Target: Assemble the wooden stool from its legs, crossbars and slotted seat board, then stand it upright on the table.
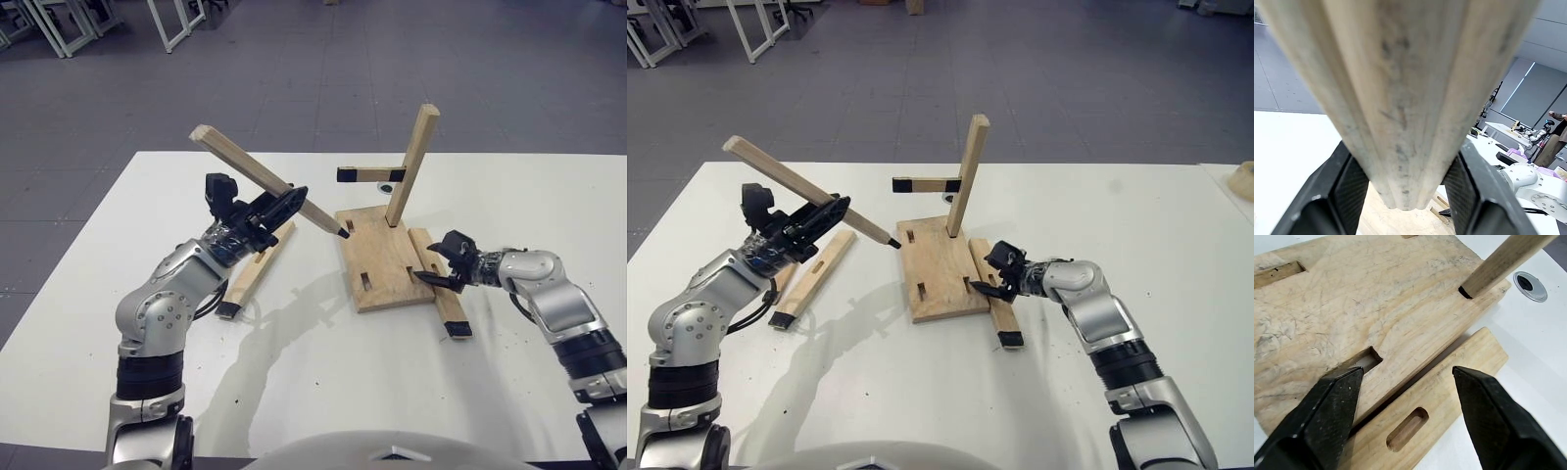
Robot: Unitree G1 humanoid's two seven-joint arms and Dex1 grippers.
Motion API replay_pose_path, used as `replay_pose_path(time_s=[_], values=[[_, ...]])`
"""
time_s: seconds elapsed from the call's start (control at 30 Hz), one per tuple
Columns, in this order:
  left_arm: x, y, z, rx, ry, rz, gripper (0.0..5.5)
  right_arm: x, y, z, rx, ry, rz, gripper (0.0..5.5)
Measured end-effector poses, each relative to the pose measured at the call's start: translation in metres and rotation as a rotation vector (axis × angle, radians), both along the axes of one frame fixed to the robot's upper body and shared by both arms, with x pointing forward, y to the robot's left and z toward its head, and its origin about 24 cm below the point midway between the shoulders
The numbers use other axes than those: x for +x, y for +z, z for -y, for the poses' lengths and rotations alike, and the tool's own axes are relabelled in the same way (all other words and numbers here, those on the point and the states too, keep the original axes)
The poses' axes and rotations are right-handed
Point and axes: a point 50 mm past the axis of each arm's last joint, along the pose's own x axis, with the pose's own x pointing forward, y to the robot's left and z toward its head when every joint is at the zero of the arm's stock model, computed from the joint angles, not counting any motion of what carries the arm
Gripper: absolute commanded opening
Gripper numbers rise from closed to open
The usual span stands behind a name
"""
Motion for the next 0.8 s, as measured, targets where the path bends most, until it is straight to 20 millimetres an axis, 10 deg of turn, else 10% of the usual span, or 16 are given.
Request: replay_pose_path(time_s=[0.3, 0.8], values=[[0.001, -0.011, 0.002, 0.135, -0.049, 0.003, 2.04, -0.009, 0.017, -0.031, -0.510, 0.590, 0.347, 3.37], [-0.007, -0.040, 0.010, 0.169, -0.264, 0.100, 2.04, -0.052, 0.014, 0.006, -0.455, 1.234, 0.602, 3.37]])
